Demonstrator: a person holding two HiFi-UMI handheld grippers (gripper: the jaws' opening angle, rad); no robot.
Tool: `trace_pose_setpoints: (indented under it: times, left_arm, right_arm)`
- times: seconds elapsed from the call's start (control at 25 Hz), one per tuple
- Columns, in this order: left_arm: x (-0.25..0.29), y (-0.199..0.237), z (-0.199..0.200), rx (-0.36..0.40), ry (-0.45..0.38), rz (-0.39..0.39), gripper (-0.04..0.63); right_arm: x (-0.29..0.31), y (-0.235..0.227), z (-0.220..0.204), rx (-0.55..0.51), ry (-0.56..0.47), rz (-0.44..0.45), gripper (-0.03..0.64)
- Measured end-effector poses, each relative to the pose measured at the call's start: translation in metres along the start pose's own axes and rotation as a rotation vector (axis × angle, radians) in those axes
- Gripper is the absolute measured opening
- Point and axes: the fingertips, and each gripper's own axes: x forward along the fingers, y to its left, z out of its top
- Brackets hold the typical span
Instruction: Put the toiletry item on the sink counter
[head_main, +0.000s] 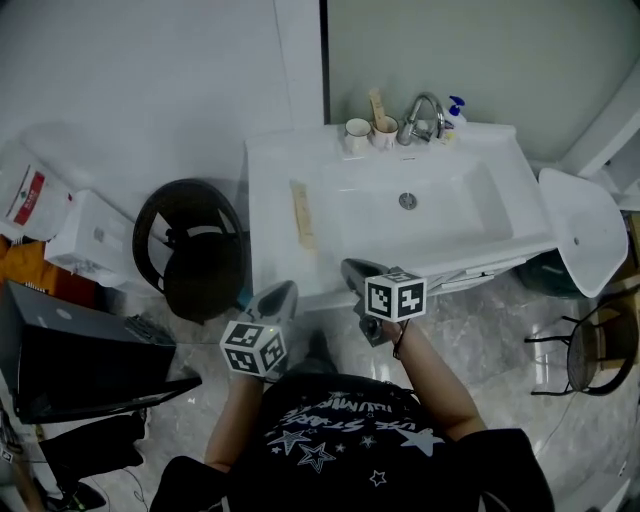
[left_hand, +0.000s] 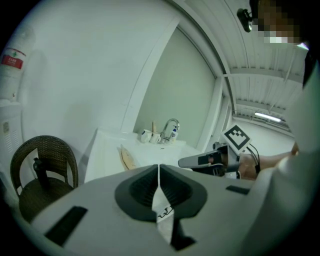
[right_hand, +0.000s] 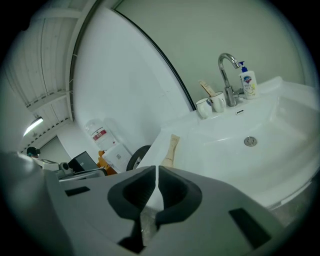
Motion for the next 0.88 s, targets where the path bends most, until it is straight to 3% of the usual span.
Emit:
trace_pose_setpoints:
  times: [0.44,0.88]
  left_arm:
    - [-0.042,-0.072,-0.036,0.019,-0.005,-0.017,0.020]
    - [-0.109,-0.121,-0.066,0.030,-0.043,0.050,0.020]
  right_arm:
    - [-0.078,0.015,-0.054,-0.008,0.007,0.054,0.017]
    - [-0.125,0.044,-0.112,-0.019,0.039,0.120,0.017]
